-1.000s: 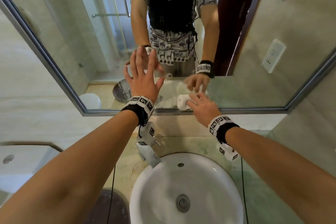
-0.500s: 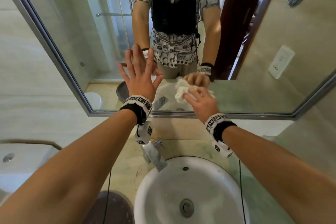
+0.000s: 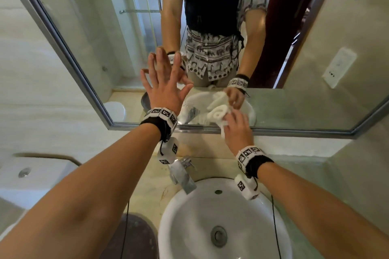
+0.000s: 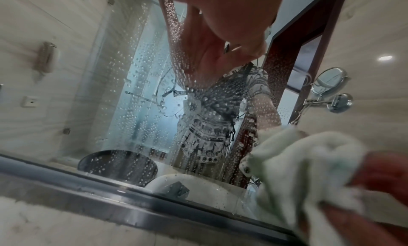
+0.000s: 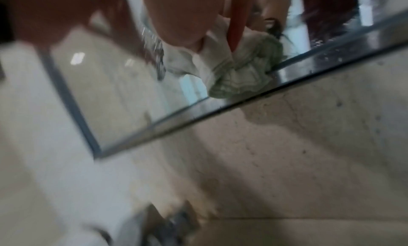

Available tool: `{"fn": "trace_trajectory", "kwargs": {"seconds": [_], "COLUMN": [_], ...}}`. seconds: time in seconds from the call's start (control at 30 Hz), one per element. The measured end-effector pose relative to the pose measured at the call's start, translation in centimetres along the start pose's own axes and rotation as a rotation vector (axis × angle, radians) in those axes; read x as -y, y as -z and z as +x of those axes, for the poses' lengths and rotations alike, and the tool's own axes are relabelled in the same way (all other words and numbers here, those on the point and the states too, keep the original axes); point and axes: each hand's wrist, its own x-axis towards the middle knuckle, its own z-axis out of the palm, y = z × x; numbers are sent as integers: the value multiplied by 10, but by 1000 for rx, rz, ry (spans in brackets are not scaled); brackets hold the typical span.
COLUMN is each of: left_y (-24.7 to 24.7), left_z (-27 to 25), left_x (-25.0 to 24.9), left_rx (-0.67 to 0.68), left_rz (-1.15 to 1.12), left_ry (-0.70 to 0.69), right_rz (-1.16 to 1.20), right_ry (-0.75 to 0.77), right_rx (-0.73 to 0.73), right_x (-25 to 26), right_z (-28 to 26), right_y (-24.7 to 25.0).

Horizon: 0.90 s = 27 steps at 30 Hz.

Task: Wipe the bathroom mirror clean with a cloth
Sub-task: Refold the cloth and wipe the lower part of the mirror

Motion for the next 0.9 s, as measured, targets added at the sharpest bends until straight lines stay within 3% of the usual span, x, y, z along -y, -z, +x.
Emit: {"fn": "trace_trajectory", "kwargs": {"seconds": [0.1, 0.2, 0.3, 0.57, 0.9], "left_y": [6, 11, 14, 2, -7], "left_z": [0, -7, -13, -1, -3], "left_x": [3, 18, 45, 82, 85], "left_rx": [16, 24, 39, -7, -37], "left_rz": [11, 24, 13, -69, -83], "left_ry": [5, 78, 178, 181, 154], "right_rz": [212, 262, 274, 137, -9], "right_ry": [-338, -432, -470, -363, -167], "right_rx": [-197, -397, -456, -469, -238], "right_x": [-11, -16, -11, 27, 69], "right_z": [6, 18, 28, 40, 45], "right_y": [18, 28, 26, -9, -27]}}
